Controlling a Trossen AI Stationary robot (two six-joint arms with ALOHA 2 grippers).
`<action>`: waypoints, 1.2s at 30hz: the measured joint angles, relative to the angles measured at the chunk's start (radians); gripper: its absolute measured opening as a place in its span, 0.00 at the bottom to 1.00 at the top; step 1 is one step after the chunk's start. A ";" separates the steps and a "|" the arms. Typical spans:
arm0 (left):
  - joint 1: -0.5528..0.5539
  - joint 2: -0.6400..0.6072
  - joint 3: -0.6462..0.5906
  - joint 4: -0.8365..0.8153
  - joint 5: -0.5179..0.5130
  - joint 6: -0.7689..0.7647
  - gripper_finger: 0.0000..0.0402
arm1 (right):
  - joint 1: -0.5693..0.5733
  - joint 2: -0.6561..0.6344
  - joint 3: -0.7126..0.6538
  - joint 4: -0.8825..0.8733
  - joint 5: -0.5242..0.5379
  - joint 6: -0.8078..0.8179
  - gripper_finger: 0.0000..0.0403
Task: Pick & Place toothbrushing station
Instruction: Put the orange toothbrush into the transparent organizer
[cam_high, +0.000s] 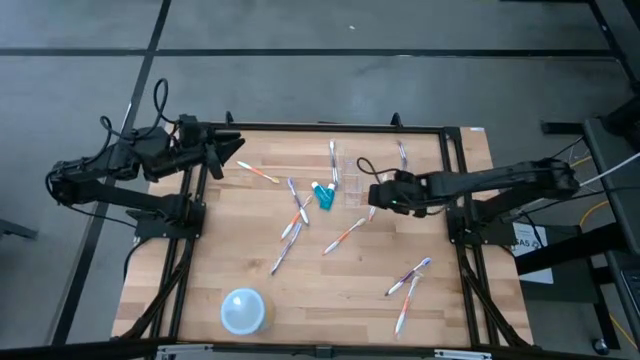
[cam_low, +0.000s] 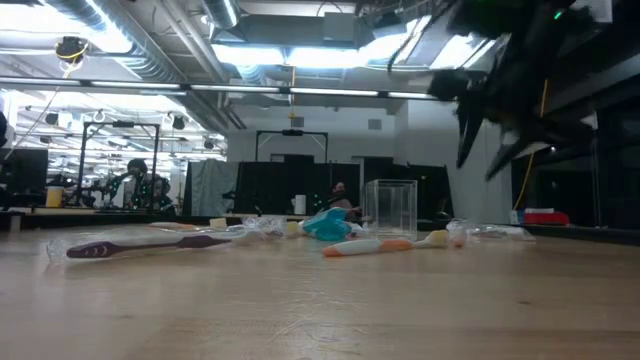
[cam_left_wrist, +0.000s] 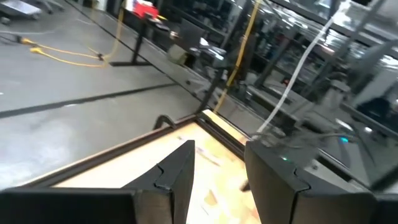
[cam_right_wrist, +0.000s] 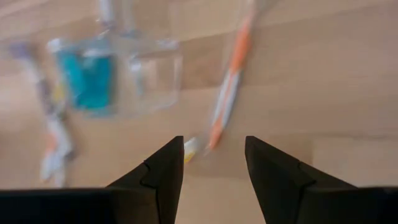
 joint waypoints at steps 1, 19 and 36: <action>0.000 -0.001 0.000 0.000 0.017 0.000 0.34 | -0.017 0.017 0.000 0.003 -0.003 -0.012 0.43; 0.000 -0.003 0.000 -0.001 0.124 0.010 0.34 | -0.306 0.118 0.000 0.081 -0.007 -0.252 0.43; 0.000 -0.003 0.000 0.002 0.115 0.018 0.34 | -0.376 0.293 0.001 0.161 -0.097 -0.364 0.43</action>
